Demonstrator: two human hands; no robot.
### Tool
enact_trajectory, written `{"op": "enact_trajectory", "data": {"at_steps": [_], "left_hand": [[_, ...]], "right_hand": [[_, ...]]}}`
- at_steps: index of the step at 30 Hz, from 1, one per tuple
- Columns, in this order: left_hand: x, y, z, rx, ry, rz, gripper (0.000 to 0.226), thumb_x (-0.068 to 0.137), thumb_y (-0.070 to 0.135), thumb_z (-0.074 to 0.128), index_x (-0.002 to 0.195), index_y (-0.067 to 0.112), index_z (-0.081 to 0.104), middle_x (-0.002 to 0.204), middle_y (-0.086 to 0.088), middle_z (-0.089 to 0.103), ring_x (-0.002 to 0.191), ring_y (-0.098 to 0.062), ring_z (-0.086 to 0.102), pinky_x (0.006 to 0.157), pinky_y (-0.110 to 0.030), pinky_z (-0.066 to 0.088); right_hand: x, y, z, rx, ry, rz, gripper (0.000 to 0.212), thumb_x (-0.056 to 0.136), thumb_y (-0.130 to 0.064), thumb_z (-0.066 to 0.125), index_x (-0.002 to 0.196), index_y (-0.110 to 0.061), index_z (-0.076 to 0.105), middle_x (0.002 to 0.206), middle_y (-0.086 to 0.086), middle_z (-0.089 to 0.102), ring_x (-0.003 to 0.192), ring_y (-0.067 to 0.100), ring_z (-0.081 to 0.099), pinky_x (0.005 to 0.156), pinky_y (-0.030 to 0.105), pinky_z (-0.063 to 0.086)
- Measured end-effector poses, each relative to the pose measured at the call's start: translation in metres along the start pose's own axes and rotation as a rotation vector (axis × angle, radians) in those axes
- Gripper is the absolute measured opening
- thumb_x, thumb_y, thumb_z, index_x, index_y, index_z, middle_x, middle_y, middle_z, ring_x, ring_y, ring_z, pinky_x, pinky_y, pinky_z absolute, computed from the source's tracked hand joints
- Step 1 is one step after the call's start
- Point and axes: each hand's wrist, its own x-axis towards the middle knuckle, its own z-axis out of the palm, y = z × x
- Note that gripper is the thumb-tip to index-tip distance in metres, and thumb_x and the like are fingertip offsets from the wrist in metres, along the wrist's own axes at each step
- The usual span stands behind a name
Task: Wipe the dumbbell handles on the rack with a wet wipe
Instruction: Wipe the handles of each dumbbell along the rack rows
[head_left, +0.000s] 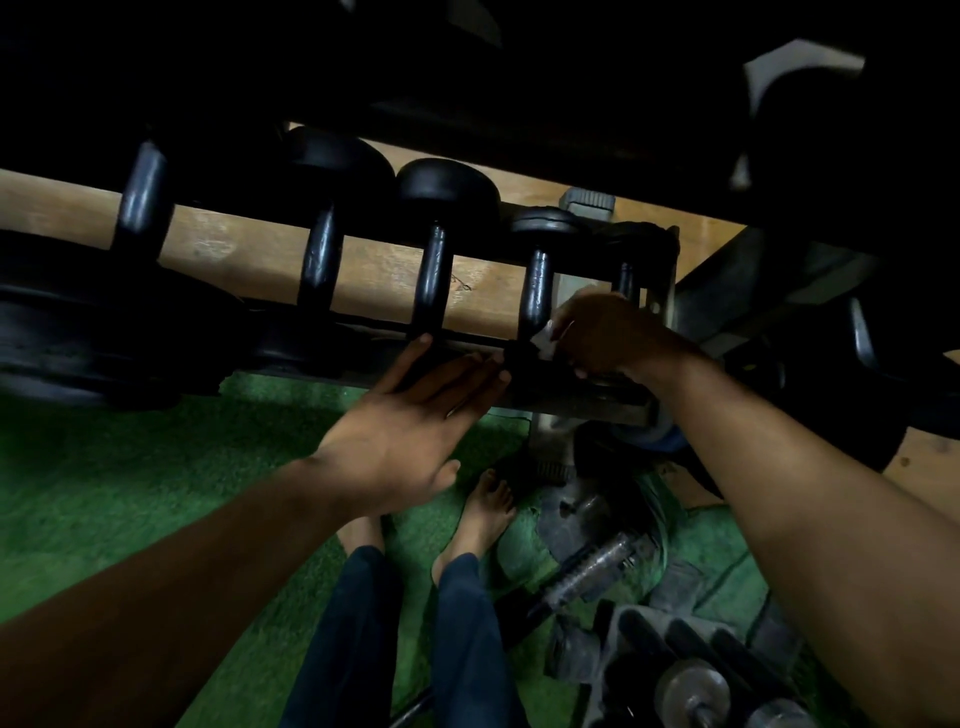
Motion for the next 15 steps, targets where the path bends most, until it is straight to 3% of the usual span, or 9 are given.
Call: {"op": "enact_trajectory", "data": {"at_steps": [2,4,6,8,11,13,15], "left_hand": [[0.000,0.000,0.000,-0.005,-0.007,0.001,0.100,0.090,0.054,0.051,0.163,0.017,-0.006,0.171,-0.005,-0.008,0.157,-0.017,-0.006,0.125,-0.055,-0.006],[0.000,0.000,-0.001,-0.002,-0.009,0.005,0.100,0.091,0.054,0.052,0.163,0.017,-0.008,0.171,-0.005,-0.010,0.157,-0.017,-0.007,0.125,-0.055,-0.006],[0.000,0.000,0.000,-0.003,-0.006,0.003,0.101,0.091,0.054,0.053,0.163,0.017,-0.008,0.171,-0.005,-0.010,0.157,-0.017,-0.006,0.125,-0.055,-0.006],[0.000,0.000,0.000,-0.006,-0.003,0.003,0.102,0.090,0.054,0.053,0.163,0.017,-0.008,0.171,-0.005,-0.009,0.157,-0.017,-0.005,0.125,-0.055,-0.007],[0.000,0.000,-0.002,-0.007,-0.013,0.004,0.102,0.091,0.055,0.052,0.162,0.017,-0.011,0.171,-0.005,-0.012,0.157,-0.017,-0.007,0.124,-0.054,-0.011],[0.000,0.000,-0.003,-0.009,-0.010,0.000,0.101,0.093,0.055,0.051,0.162,0.017,-0.012,0.170,-0.004,-0.013,0.157,-0.017,-0.009,0.123,-0.054,-0.013],[0.001,0.000,-0.004,-0.012,-0.018,-0.004,0.100,0.094,0.055,0.048,0.161,0.018,-0.015,0.169,-0.004,-0.017,0.156,-0.016,-0.013,0.122,-0.053,-0.017]], "right_hand": [[0.007,0.001,0.002,0.195,0.015,0.047,0.011,0.090,-0.002,0.065,0.091,0.009,0.068,0.071,0.010,0.062,0.064,0.021,0.061,0.067,0.038,0.055],[0.013,-0.002,0.003,0.427,0.106,0.077,0.009,0.088,0.008,0.061,0.080,0.005,0.064,0.066,0.011,0.057,0.057,0.020,0.059,0.060,0.033,0.052],[0.018,-0.007,0.002,0.734,0.241,0.091,0.015,0.088,0.014,0.052,0.091,0.004,0.062,0.067,0.013,0.056,0.047,0.012,0.057,0.048,0.022,0.047],[0.025,-0.009,0.003,0.904,0.382,0.074,0.018,0.085,0.015,0.052,0.091,0.000,0.060,0.064,0.015,0.055,0.046,0.013,0.057,0.048,0.023,0.047],[0.030,-0.009,0.010,0.602,0.574,0.001,0.016,0.082,-0.002,0.059,0.083,-0.017,0.064,0.071,0.010,0.067,0.066,0.022,0.066,0.066,0.035,0.056],[0.026,-0.008,0.017,0.164,0.716,-0.113,0.016,0.083,-0.013,0.060,0.095,-0.020,0.068,0.088,0.006,0.071,0.083,0.027,0.068,0.074,0.037,0.056],[0.022,-0.011,0.022,-0.283,0.809,-0.222,0.019,0.089,-0.018,0.058,0.106,-0.021,0.066,0.100,0.003,0.068,0.087,0.029,0.068,0.071,0.038,0.056]]}}
